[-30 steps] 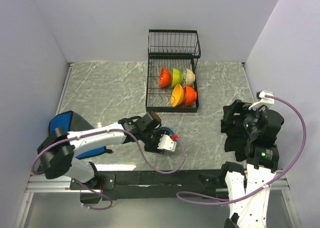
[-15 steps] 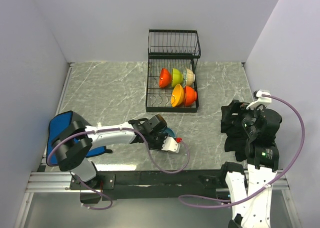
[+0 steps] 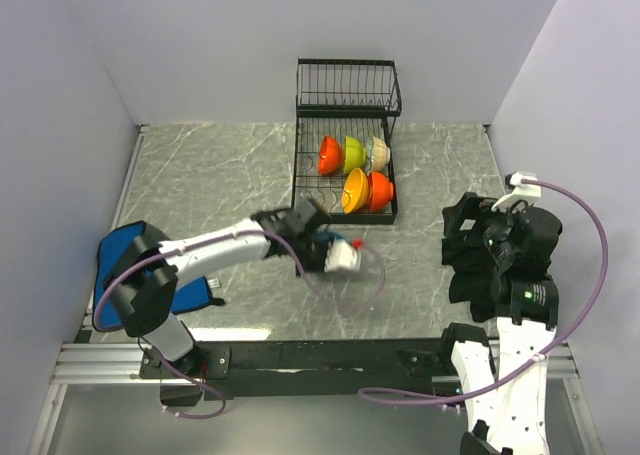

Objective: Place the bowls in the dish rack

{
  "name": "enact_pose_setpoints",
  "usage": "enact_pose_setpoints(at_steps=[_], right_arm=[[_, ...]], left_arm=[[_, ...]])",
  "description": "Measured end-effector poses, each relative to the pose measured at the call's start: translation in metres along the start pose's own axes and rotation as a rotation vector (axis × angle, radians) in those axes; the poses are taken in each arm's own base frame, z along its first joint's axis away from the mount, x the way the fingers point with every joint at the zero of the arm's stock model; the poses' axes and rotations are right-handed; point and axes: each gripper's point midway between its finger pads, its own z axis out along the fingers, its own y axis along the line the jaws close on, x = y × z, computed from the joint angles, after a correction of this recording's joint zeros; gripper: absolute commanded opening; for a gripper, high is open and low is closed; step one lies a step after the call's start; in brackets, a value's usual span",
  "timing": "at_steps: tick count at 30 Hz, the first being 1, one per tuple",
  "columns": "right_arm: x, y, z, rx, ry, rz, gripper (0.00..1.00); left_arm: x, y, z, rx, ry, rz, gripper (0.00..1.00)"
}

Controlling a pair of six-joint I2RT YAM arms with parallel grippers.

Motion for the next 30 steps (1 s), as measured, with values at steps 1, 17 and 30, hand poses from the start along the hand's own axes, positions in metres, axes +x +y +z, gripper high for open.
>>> enact_pose_setpoints(at_steps=[1, 17, 30], right_arm=[[-0.001, 0.000, 0.001, 0.000, 0.003, 0.001, 1.00], [-0.025, -0.014, 0.037, 0.039, 0.064, 0.009, 1.00], [-0.031, -0.032, 0.055, 0.103, 0.123, -0.019, 1.00]], left_arm=[[-0.005, 0.011, -0.010, -0.014, -0.021, -0.026, 0.01], [-0.086, 0.157, -0.125, -0.188, -0.624, -0.459, 0.03], [-0.060, 0.212, -0.101, -0.043, -1.020, -1.010, 0.02]])
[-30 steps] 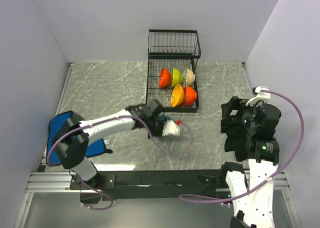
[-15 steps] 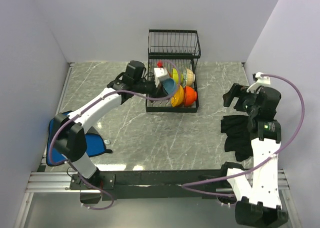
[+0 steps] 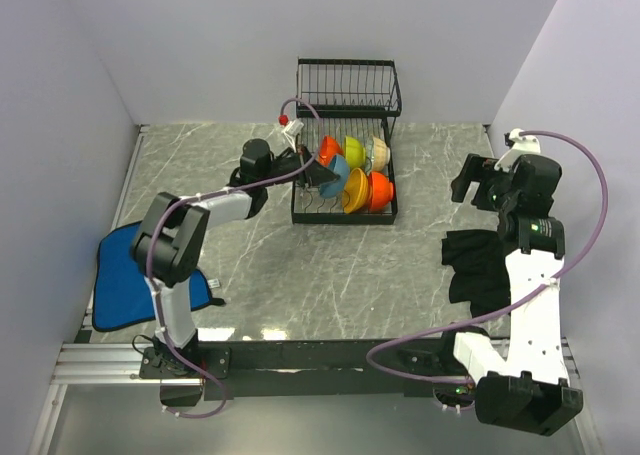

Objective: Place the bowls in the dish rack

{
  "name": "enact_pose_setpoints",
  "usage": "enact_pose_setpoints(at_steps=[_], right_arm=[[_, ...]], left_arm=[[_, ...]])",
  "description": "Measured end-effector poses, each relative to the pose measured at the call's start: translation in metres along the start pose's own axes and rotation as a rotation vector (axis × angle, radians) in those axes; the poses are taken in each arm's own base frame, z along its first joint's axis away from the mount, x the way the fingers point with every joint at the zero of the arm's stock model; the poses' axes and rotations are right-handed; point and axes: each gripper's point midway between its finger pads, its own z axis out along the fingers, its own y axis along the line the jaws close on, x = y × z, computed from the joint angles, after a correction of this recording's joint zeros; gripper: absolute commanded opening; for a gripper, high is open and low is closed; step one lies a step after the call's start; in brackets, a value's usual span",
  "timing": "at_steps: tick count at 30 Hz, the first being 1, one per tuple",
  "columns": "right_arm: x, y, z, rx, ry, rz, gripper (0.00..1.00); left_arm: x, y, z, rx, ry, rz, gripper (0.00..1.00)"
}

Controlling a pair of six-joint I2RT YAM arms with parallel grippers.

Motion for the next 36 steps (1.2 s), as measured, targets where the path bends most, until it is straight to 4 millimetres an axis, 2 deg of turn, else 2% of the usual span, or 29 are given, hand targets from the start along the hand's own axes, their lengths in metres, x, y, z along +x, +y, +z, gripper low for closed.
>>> enact_pose_setpoints(at_steps=[4, 13, 26, 33, 36], right_arm=[[-0.002, -0.002, 0.004, 0.005, 0.011, -0.006, 1.00], [0.002, -0.003, 0.004, 0.008, 0.032, -0.006, 1.00], [0.002, -0.003, 0.004, 0.009, 0.038, -0.006, 1.00], [0.001, -0.005, 0.011, 0.011, 0.065, 0.000, 1.00], [0.000, -0.005, 0.013, 0.011, 0.070, -0.004, 1.00]], left_arm=[[-0.006, 0.007, 0.008, 0.033, -0.077, -0.130, 0.01], [-0.002, 0.033, 0.007, 0.010, -0.157, -0.346, 0.01], [0.018, 0.072, 0.010, -0.060, -0.177, -0.492, 0.01], [0.016, 0.079, 0.013, -0.065, -0.197, -0.522, 0.02], [0.014, 0.080, 0.014, -0.060, -0.197, -0.527, 0.06]])
